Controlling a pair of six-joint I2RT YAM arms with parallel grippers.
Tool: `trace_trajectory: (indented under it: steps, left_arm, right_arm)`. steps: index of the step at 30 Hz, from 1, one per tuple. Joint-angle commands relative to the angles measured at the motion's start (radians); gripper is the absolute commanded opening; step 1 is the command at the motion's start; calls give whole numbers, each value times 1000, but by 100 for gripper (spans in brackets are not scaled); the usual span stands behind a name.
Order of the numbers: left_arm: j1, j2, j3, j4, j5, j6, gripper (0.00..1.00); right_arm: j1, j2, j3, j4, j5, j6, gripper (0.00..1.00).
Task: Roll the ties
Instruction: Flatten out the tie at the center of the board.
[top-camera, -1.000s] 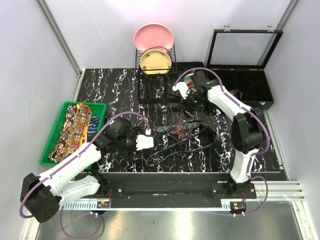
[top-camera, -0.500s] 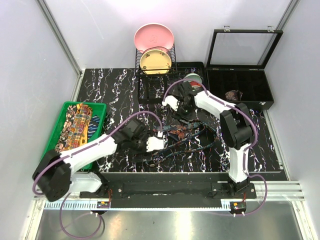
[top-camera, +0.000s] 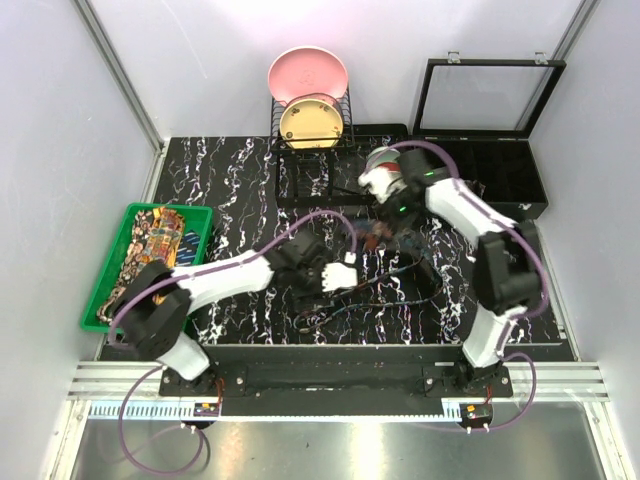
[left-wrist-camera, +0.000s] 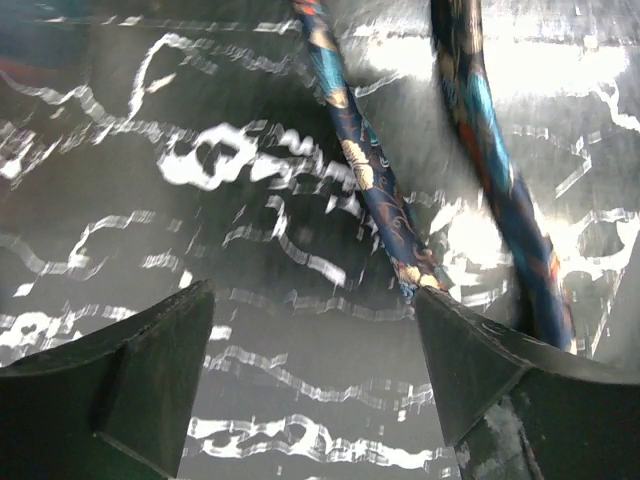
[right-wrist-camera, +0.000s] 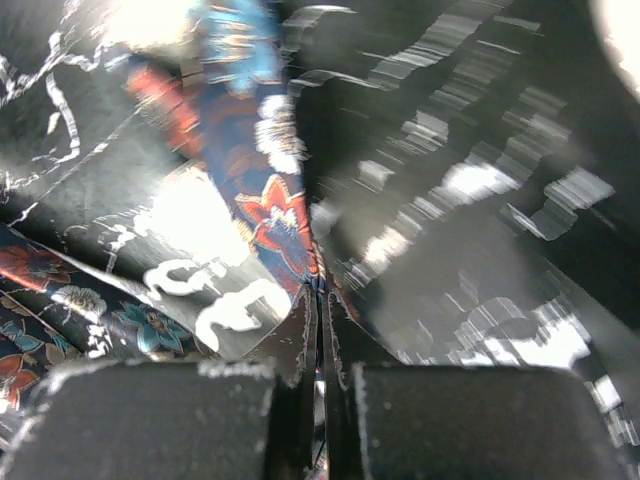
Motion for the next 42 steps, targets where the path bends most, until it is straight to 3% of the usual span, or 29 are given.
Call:
trace_trajectory:
  steps: [1,4,8,9,12,15,18,19,22,26,32,34,38,42]
  left_arm:
    - [-43,124,76,39,-76,-54,83]
    - [-71,187,104,7,-92,-55,73]
    - [-72,213,128,-55,-88,-76,36]
    - [-59,218,133,-67,-98,-71,19]
    - [15,186,138,-96,-106,-41,0]
    - [88,120,162,-113,-114,-18,0]
    - [127,42,188,-125,-154,17,0]
    - [130,23,205,-128,-171,42,0]
    - [132,-73,201,-136,-238,97,0]
    - [115,-171,135,-131,-299,136,0]
    - [-12,-184,-48,-61,-312,84,0]
    - [-80,-152,-106,-27,-332,39,0]
    - [-102,-14,-82,7,-339,-51,0]
    - [-98,-44,-82,57,-396,-32,0]
  right_arm:
    - [-94,-176,-46,21,-65,134,0]
    - [-143,-256,-90,32,-64,205,0]
    - [-264,-346,-147,107,-97,373,0]
    - [-289,-379,-159,129,-119,412,0]
    - [-341,-434,-216,221,-174,559,0]
    - [-384,-484,-270,352,-241,764,0]
    - [-415,-521,-354,617,-356,1074,0]
    - [-418,-531,-421,846,-381,1284,0]
    - [-445,-563,-507,1122,-381,1591,0]
    - [-574,-629,-618,1123,-465,1606,0]
    - [-798,-802,-894,1057,-663,1529,0]
    - [-821,-839,-948,970,-654,1485,0]
    - [-832,-868,-975,911,-589,1446,0]
    - [-889,-861,-971,870,-594,1434,0]
